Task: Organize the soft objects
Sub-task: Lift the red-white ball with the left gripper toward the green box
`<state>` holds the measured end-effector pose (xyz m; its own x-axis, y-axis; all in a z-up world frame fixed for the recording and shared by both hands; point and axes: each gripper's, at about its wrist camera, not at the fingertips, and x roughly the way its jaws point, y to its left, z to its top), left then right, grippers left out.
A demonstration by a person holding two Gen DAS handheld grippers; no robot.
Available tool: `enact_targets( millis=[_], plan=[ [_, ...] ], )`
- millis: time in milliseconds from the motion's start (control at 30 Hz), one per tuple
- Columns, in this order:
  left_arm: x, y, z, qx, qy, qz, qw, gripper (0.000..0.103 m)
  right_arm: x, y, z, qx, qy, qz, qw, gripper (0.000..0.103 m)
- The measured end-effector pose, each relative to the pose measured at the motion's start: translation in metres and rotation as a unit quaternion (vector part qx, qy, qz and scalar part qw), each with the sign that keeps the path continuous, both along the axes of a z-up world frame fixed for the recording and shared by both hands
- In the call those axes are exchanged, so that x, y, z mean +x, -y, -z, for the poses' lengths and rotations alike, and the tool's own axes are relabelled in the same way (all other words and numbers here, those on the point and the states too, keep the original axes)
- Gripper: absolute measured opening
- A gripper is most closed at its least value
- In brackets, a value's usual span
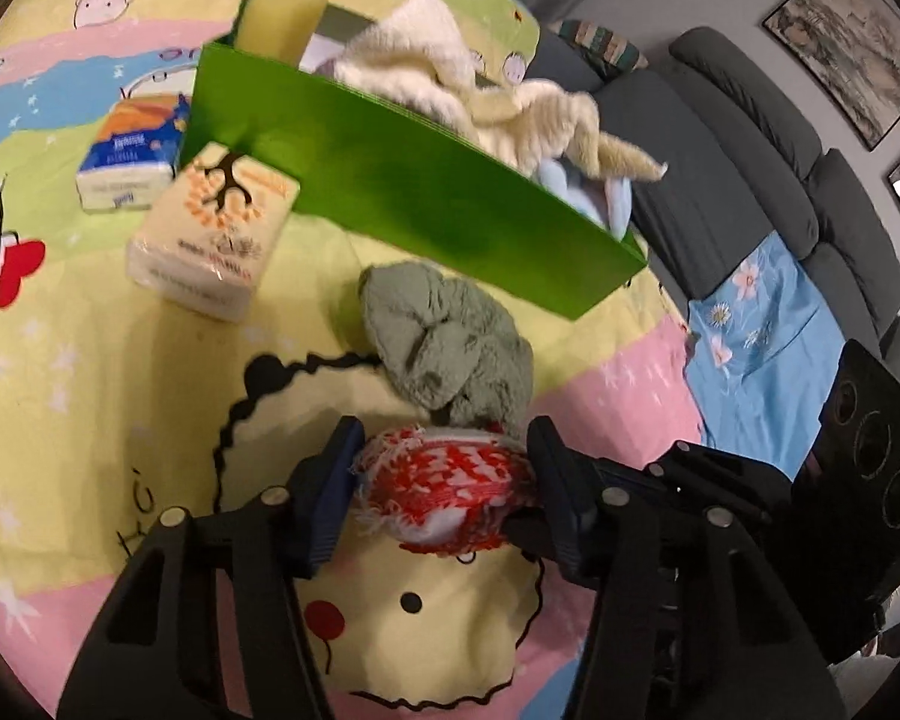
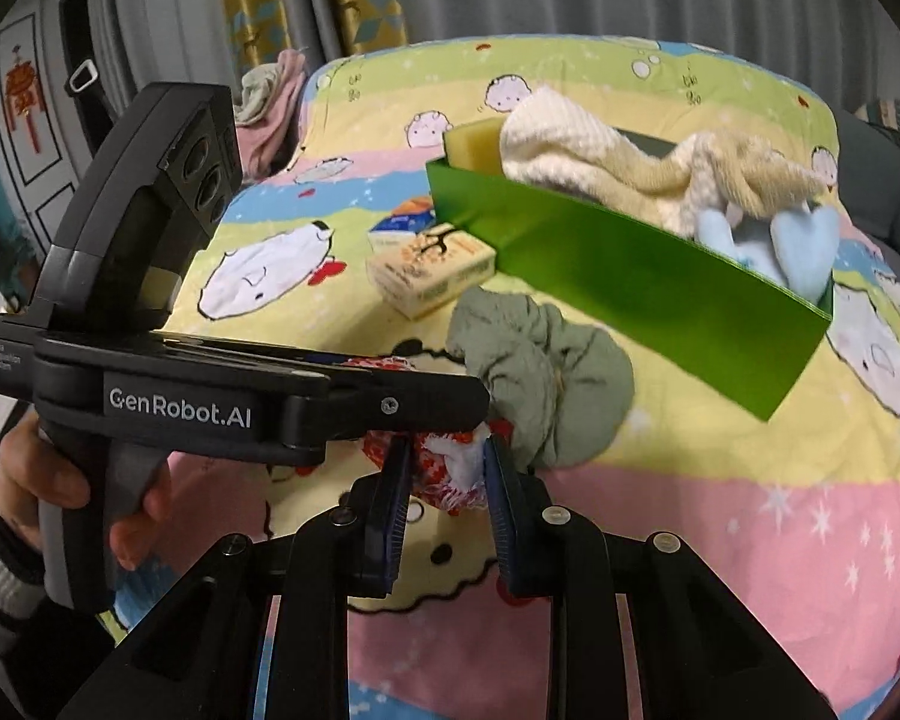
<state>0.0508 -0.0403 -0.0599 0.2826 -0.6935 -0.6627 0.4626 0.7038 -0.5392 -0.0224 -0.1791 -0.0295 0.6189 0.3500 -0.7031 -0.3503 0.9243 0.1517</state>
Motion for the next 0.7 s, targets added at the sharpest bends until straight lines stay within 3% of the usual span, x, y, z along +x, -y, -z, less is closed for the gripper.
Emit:
enact_targets(
  millis=[167,700],
  plan=[
    [-0.006,0.004,0.004,0.013,-0.001,-0.008,0.9999,0.051,-0.003,0.003,0.007,0.007,-0.008,0.005,1.0,0.026],
    [-0.037,0.008,-0.035,0.035,0.083,-0.023,0.9957,0.05,-0.029,-0.002,-0.025,0.012,0.047,0.011,0.999,0.026]
  ],
)
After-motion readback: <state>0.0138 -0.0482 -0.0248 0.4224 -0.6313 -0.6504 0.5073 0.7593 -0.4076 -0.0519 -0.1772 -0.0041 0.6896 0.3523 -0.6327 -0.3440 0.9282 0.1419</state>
